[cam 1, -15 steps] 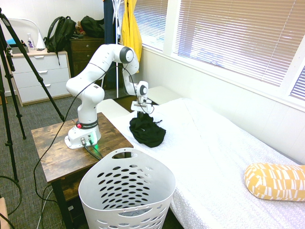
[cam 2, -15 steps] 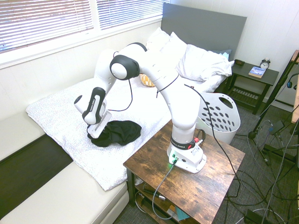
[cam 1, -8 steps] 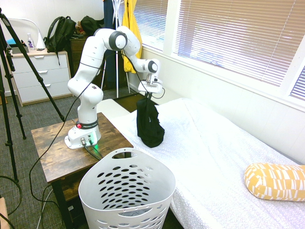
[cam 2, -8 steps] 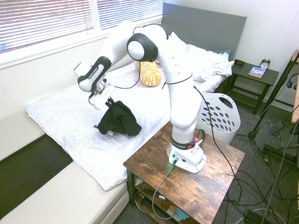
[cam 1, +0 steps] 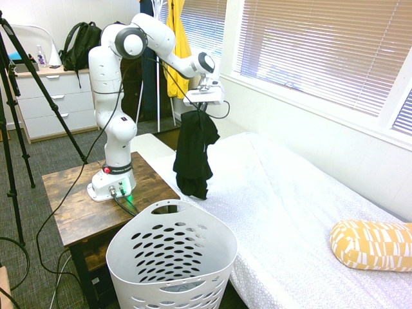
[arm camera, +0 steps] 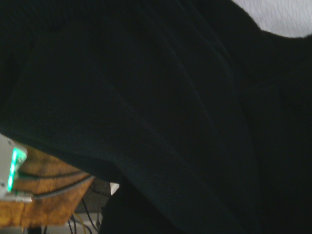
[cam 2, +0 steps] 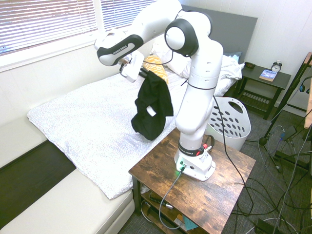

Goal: Put my clothes in the laundry bag

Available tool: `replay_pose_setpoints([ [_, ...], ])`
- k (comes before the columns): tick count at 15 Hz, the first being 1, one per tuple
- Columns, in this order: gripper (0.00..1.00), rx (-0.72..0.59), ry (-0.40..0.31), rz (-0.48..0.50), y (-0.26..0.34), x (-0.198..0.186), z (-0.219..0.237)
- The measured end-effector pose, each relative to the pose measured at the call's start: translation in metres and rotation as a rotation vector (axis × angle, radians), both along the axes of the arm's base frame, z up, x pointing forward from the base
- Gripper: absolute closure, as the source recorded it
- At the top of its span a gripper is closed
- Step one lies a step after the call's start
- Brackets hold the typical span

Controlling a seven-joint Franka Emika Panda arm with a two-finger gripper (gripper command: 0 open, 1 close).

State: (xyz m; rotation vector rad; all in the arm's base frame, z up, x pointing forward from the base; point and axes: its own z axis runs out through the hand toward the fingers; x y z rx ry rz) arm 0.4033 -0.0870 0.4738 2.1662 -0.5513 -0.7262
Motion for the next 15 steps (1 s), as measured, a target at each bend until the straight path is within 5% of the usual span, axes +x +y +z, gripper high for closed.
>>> replay_pose_setpoints([
  [7, 1.0, -0.108, 0.109, -0.29, -0.175, -0.214, 0.089],
  [10, 1.0, -0.105, 0.092, -0.385, -0.229, -0.29, 0.054],
  [15, 1.0, -0.152, -0.025, -0.398, -0.279, -0.334, -0.045],
])
